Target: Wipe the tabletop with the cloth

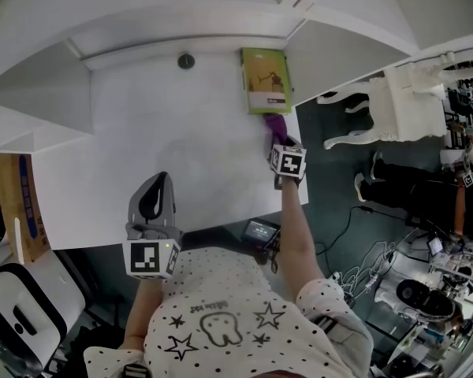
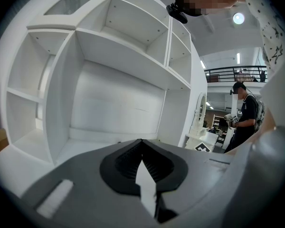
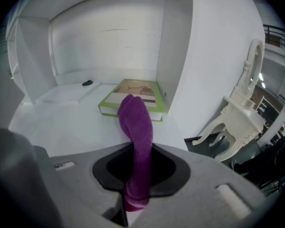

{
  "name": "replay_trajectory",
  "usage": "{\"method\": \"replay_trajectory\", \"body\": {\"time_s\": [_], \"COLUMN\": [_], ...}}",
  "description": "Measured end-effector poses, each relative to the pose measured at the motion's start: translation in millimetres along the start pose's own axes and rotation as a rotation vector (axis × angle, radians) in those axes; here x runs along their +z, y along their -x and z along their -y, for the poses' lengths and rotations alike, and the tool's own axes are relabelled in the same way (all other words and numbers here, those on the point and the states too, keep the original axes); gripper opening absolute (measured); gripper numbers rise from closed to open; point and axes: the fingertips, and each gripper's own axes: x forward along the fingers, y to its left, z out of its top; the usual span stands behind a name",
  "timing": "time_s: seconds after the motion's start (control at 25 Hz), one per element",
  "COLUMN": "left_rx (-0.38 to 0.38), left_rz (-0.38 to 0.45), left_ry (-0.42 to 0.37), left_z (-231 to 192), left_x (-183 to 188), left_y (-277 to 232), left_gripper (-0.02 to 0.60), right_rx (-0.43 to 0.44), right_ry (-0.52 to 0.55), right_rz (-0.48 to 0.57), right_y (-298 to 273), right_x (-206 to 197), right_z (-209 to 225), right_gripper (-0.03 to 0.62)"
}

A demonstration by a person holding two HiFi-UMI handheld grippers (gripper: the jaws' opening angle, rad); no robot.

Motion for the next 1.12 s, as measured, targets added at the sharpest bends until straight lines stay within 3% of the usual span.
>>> {"method": "replay_trajectory", "body": {"time_s": [0.44,1.12], "left_rx": [0.008,0.028], "left_rz": [-0.004,-0.005], "left_ry": [-0.011,-0.007], "left_z": [-0.3,-1.2], "left_x": [-4.4,-0.2], "left_y": [1.8,-2.0], "left_gripper": [-0.006,-0.005], "right_rx": [-0.071,-0.147], "right_ry": [-0.058,-0.042], "right_rz": [0.000,-0.039], "right_y": [-2.9,-6.5], "right_x": [-3.1,-5.7], "right_z": [42.2,84.2], "right_gripper": [0.067,0.067]}}
